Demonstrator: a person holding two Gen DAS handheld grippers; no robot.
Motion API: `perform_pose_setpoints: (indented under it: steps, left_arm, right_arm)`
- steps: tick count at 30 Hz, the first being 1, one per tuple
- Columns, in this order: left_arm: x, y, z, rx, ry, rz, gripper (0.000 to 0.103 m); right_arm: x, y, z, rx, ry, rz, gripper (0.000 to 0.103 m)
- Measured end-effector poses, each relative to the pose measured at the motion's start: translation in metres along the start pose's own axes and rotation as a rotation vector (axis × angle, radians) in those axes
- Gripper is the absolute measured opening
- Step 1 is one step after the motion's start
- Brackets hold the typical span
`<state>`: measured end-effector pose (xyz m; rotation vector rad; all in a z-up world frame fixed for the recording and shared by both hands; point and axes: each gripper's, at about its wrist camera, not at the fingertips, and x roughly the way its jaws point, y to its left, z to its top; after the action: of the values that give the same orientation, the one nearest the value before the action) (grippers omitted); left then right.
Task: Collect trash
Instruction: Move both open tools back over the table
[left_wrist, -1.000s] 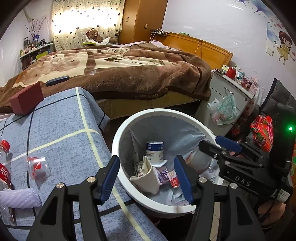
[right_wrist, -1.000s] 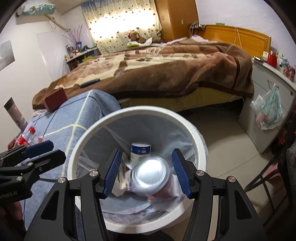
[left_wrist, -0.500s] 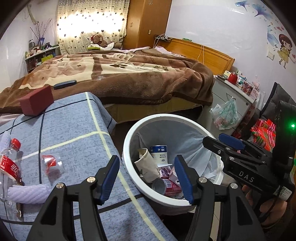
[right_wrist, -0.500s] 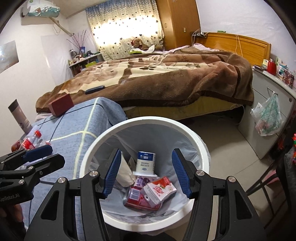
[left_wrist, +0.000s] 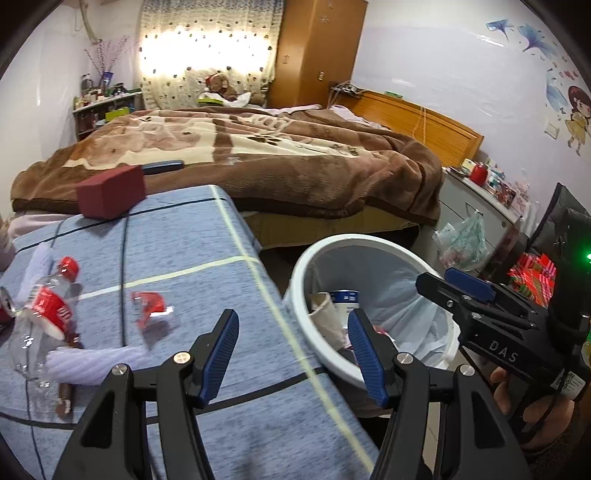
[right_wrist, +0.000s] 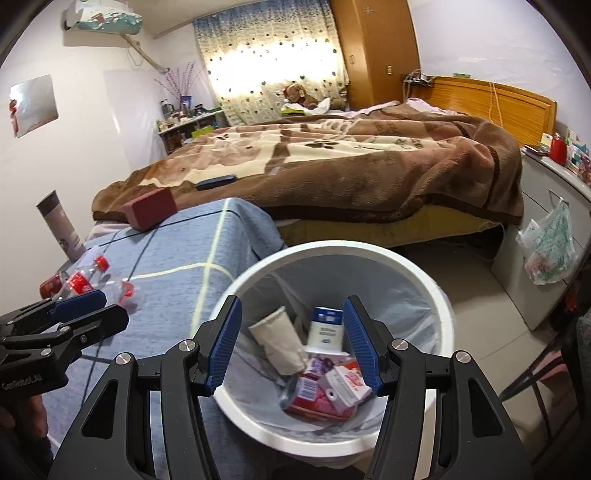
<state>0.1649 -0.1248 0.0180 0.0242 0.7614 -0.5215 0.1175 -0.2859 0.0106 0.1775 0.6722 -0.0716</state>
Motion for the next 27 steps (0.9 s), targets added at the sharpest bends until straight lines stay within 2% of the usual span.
perform_pose_setpoints:
  steps: [16, 27]
  left_arm:
    - [-0.043, 0.069, -0.017, -0.092, -0.055, 0.12, 0.064]
    - [-0.067, 0.118, -0.032, -0.165, -0.072, 0.195, 0.064]
  right_arm:
    - [0.006, 0.053, -0.002, -0.084, -0.004, 0.115, 0.059]
    - [0.014, 0.092, -0.007, -0.169, 0.024, 0.187, 0.059]
